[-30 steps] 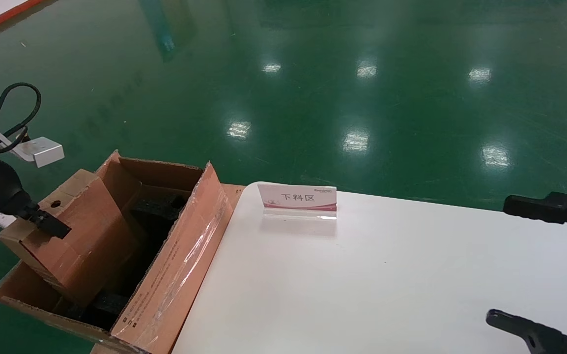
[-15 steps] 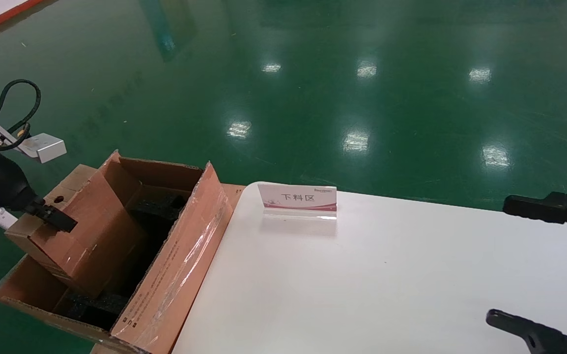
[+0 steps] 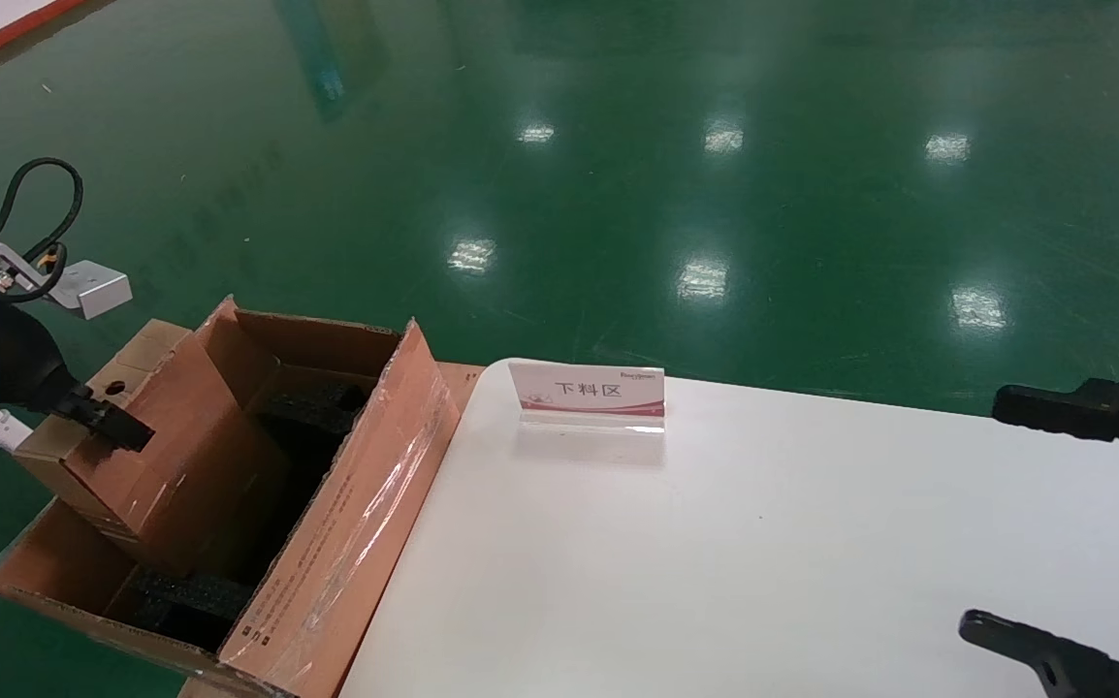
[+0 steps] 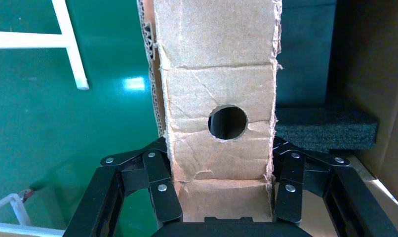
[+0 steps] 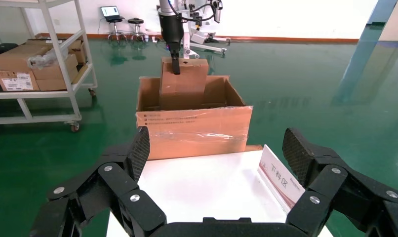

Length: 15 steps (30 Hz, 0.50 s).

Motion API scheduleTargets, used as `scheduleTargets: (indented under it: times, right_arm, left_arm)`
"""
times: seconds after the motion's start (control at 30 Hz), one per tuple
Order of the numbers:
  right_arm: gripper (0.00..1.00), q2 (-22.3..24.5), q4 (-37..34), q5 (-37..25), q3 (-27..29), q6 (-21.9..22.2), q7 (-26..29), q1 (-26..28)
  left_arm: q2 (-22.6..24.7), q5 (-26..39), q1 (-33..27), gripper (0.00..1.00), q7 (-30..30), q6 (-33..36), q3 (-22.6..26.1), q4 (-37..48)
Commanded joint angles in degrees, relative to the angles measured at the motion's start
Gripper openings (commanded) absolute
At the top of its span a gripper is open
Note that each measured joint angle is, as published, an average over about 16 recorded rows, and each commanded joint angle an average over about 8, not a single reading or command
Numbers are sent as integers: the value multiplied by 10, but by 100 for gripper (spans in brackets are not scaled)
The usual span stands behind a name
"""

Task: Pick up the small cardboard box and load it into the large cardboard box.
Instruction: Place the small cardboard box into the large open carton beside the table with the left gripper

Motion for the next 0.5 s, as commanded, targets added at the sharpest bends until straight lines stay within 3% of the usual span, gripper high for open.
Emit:
scheduleTargets:
  times: [0.03, 0.5]
  right_arm:
    - [100, 0, 0, 0, 0, 0, 0, 0]
    - [100, 0, 0, 0, 0, 0, 0, 0]
  left_arm:
    - [-1, 3, 1, 0, -7, -6, 1, -6]
    - [-13, 30, -9, 0, -84, -44, 15, -87]
